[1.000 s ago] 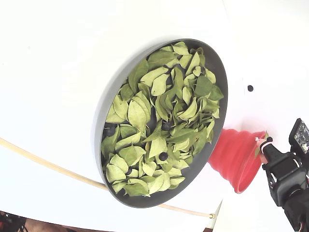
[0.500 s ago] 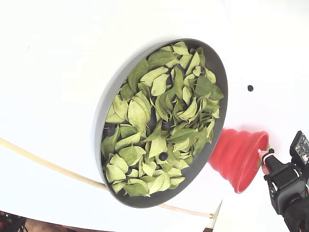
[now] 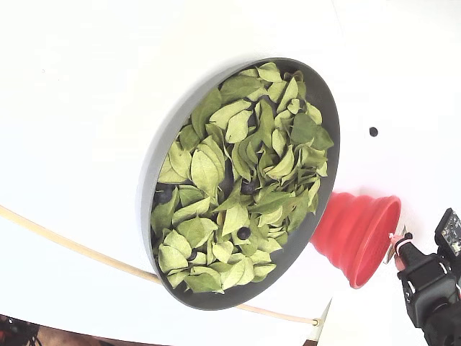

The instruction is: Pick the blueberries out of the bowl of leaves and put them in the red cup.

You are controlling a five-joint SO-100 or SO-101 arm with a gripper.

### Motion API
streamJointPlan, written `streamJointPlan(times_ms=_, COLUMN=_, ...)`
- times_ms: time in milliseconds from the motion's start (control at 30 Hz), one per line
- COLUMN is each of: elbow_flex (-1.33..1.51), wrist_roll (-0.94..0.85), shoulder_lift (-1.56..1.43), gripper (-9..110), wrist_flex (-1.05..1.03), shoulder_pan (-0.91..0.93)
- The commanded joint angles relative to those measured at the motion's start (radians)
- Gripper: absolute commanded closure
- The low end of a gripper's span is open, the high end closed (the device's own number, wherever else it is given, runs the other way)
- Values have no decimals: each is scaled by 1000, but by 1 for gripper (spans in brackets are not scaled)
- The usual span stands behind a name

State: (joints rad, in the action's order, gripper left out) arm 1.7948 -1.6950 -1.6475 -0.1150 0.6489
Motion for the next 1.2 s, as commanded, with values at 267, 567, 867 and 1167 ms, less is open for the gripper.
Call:
streamJointPlan(times_ms=267, elbow_flex=-54, wrist_roll=2, shoulder_lift=-14, gripper=84, wrist_flex=31, shoulder_pan=41)
streamJointPlan(times_ms=567, elbow_flex=-49, wrist_roll=11, shoulder_lift=-61, gripper=85, wrist_flex=21, shoulder_pan=6)
streamJointPlan(times_ms=867, elbow_flex=-37, wrist_roll=21, shoulder_lift=-152, gripper=85, wrist_flex=-46, shoulder_pan=-44)
streamJointPlan(times_ms=1167, elbow_flex=2, wrist_roll=26, shoulder_lift=-225, gripper=85, wrist_flex=-94, shoulder_pan=-84)
